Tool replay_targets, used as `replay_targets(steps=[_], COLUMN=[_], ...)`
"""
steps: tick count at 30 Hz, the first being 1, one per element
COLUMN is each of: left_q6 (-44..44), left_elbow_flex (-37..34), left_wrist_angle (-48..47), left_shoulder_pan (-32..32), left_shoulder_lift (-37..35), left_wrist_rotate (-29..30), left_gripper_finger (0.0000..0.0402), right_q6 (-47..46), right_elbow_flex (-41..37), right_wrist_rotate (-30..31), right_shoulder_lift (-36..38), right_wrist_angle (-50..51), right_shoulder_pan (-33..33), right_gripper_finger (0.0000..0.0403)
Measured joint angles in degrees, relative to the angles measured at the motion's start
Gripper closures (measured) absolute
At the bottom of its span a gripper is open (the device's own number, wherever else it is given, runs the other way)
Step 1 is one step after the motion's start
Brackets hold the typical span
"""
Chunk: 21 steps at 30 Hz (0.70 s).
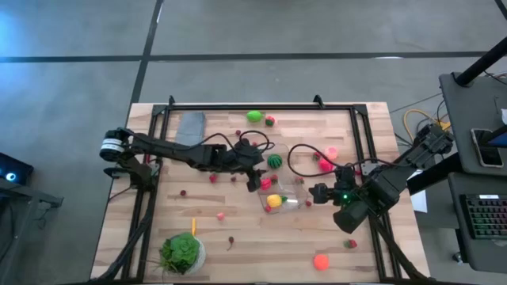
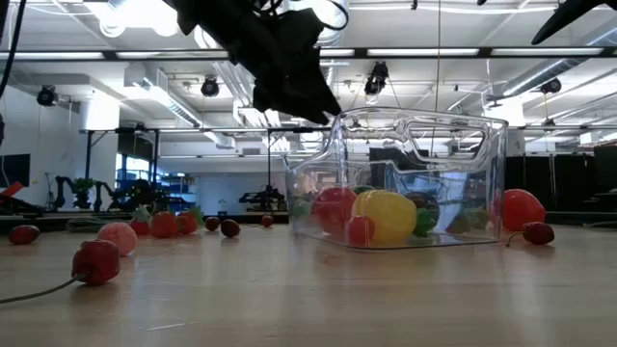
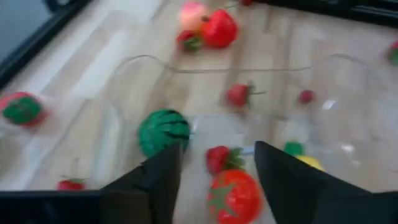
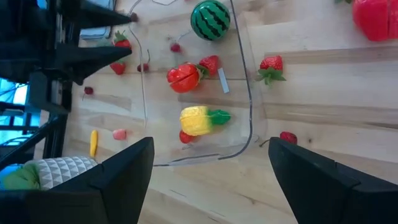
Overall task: Pick and placing Produce into tupperware
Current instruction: Put the red apple into the transparent bin
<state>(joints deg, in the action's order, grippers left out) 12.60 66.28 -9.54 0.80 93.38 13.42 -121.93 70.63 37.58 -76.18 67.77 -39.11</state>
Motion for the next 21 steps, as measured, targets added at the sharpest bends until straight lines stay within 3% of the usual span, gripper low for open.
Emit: replay_targets(steps=[3,5,13,17,21], left_q6=[0.0,0.4,11.9,18.6,21.5], left_elbow_flex=[0.1,0.5,0.3,-0.7,-1.3], left_wrist_angle=[-4.1,-12.1,-44.9,-50.3,-47.4], left_shoulder_pan=[-0.4,-0.4,-0.5,-0.5,-0.5], left_shoulder_lift=[-0.9,-2.9,-11.2,-14.4,-18.0], left_wrist_rotate=[1.7,1.5,1.1,2.6,3.0], left_gripper_finger=[0.0171,0.0159,0.0153,0.0153,0.0153], right_q6=[0.5,0.9,0.7,0.9,5.1], right_elbow_flex=[0.0,-0.1,-0.2,-0.3,-0.3], right_wrist_rotate=[0.0,0.0,-0.9,-8.7,-17.2], right_shoulder_lift=[0.0,0.2,1.1,1.6,1.8], right_wrist_angle=[0.1,0.2,7.2,11.7,16.7], right_shoulder_pan=[0.0,0.0,1.7,4.9,9.5], right_gripper_finger=[0.0091,0.0090,0.0091,0.0090,0.0095])
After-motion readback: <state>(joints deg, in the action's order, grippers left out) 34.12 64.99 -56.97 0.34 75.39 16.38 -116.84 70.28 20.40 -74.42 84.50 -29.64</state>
